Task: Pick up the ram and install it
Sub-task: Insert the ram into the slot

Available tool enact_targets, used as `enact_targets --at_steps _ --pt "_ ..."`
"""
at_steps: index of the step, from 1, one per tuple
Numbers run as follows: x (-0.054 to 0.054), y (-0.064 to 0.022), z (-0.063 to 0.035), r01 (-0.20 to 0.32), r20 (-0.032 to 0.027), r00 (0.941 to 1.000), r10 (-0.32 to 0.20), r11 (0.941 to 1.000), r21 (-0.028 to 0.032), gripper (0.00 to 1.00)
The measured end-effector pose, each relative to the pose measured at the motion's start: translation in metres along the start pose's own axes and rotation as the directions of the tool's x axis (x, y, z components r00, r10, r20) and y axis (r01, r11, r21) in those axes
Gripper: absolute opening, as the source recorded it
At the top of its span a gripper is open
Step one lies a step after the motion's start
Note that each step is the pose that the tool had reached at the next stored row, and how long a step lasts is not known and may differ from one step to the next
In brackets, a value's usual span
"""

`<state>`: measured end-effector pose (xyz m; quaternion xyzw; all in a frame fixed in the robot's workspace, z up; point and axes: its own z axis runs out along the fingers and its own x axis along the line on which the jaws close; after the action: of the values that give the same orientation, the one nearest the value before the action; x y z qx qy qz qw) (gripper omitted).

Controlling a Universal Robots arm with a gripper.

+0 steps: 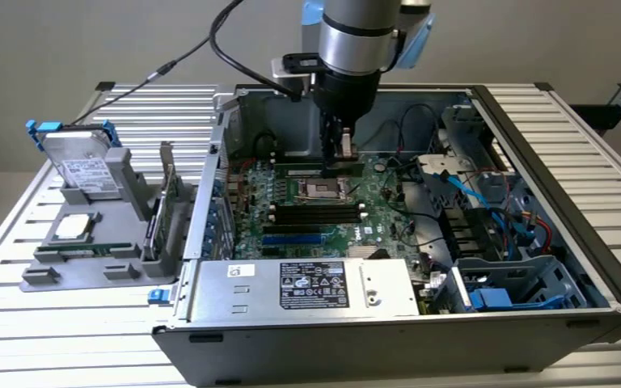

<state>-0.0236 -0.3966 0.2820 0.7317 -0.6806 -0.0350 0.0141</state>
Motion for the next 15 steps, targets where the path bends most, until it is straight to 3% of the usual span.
enact_targets --at_steps 5,15 --pt "0.000 -0.0006 0.0086 -0.001 0.0005 1.0000 0.001 1.0000 -0.0064 0.14" --pt "0.001 -0.0019 0.0256 -0.074 0.0055 0.9973 0.074 0.9973 -0.0047 0.14"
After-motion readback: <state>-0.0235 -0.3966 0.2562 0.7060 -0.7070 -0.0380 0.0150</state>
